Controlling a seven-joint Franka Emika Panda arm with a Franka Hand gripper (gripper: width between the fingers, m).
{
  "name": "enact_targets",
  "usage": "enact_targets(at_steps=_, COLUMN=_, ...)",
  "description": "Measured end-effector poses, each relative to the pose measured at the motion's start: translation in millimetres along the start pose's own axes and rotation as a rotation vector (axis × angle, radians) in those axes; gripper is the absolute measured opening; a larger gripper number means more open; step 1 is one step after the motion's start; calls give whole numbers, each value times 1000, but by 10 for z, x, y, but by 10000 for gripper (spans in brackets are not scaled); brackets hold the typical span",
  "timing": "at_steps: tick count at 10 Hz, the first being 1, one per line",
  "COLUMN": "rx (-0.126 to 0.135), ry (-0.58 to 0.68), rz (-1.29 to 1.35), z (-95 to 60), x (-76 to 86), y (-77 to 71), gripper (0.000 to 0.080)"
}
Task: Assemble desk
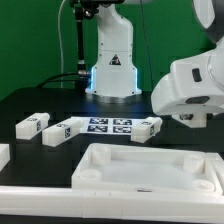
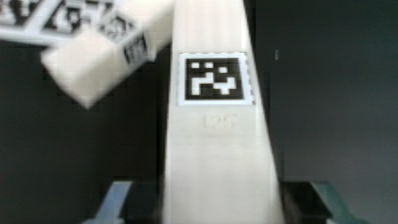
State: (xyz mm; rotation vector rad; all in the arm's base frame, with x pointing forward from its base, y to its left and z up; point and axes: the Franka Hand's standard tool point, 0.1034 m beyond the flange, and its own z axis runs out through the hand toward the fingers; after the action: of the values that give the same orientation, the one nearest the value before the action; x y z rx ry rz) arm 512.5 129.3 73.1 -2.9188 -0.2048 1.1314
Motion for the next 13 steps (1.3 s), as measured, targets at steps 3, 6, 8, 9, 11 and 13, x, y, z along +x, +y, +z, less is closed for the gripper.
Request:
enact_targets(at_steps=3, rx=9, ry=122, rz=-7, z=-490, x=-143, y=162, gripper=290)
enact_targets(at_steps=6, rx=6, ry=331, rz=-5, z=-756, x=-104, y=156, gripper=290)
enact_targets(at_steps=8, rx=4, ry=442, rz=-5, z=-783, x=-76, y=153, gripper=290)
enact_targets(at_steps=9, rx=12, ry=500, rz=-3, z=-816, x=-57, y=157, gripper=290)
enact_targets(at_steps=11, rx=52, ry=631, rz=24, z=-1018, x=3, y=197, gripper=290)
enact_targets(at_steps=13, rx=52, ry=763, rz=24, z=-1314, x=51, y=181, gripper=290)
